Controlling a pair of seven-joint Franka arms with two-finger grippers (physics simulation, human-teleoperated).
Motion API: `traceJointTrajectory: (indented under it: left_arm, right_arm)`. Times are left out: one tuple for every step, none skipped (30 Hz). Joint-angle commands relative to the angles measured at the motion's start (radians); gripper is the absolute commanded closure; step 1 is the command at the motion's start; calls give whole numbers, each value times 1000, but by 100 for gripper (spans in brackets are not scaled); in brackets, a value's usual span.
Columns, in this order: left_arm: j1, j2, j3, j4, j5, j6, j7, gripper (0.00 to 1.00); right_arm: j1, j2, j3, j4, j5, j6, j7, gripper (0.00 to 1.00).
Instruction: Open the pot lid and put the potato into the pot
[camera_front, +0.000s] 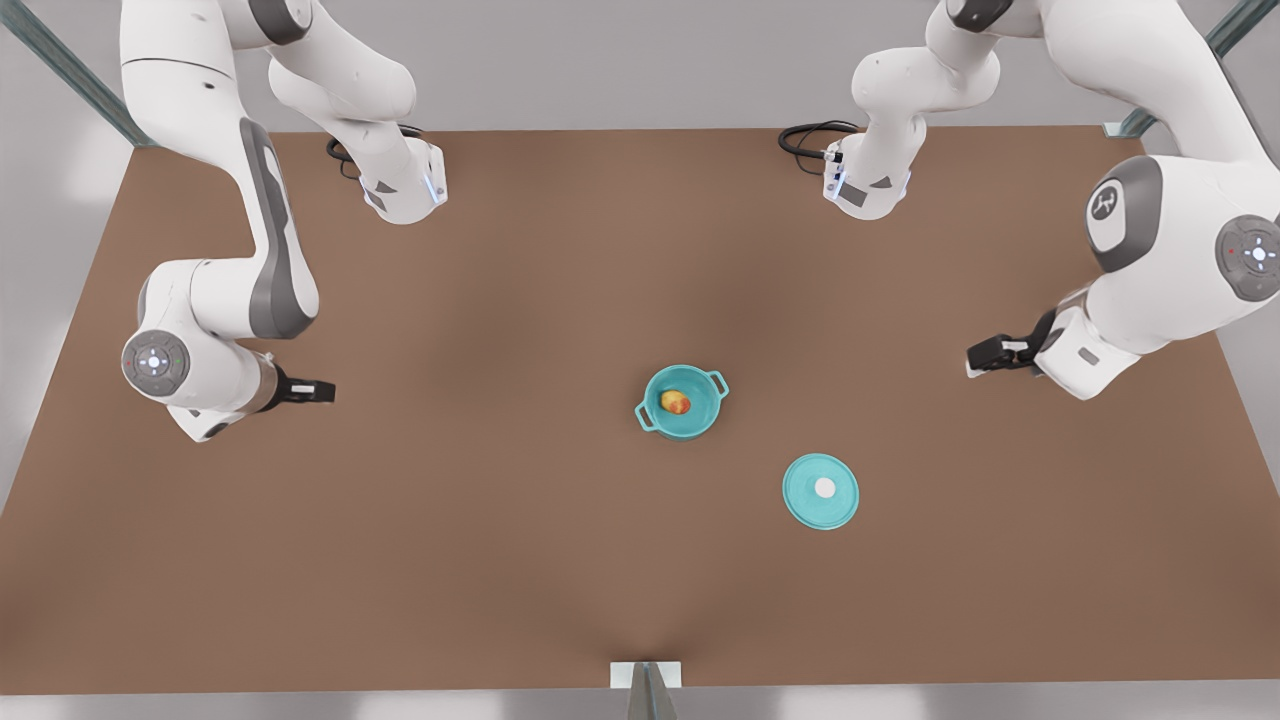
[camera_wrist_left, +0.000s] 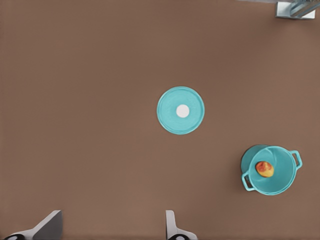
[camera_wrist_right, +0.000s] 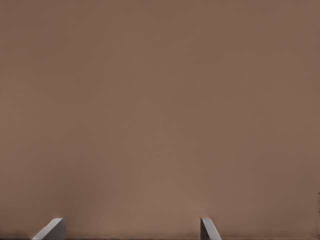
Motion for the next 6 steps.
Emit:
traceJointTrajectory:
  left_arm:
    - [3,-1,0,1,0,0,-7,0]
    - [3,-1,0,2,-2,0,-5,0]
    - [3,-1,0,2,-2,0,-5,0]
    - [5,-1,2,2,-3,0,-4,0]
    - [5,-1,2,2,-5,0,-5,0]
    - [5,-1,2,2,-5,0,-4,0]
  right_arm:
    - [-1,1,-1,1,-1,-32,-147,0]
    - [-1,0,-1,2,-1,-33,-147,0]
    - [-1,0,-1,4,0,-35,-149,0]
    - [-1,3,-1,4,0,-35,-150,0]
    - [-1,3,-1,4,-1,-35,-149,0]
    - [0,3,-1,4,0,-35,-145,0]
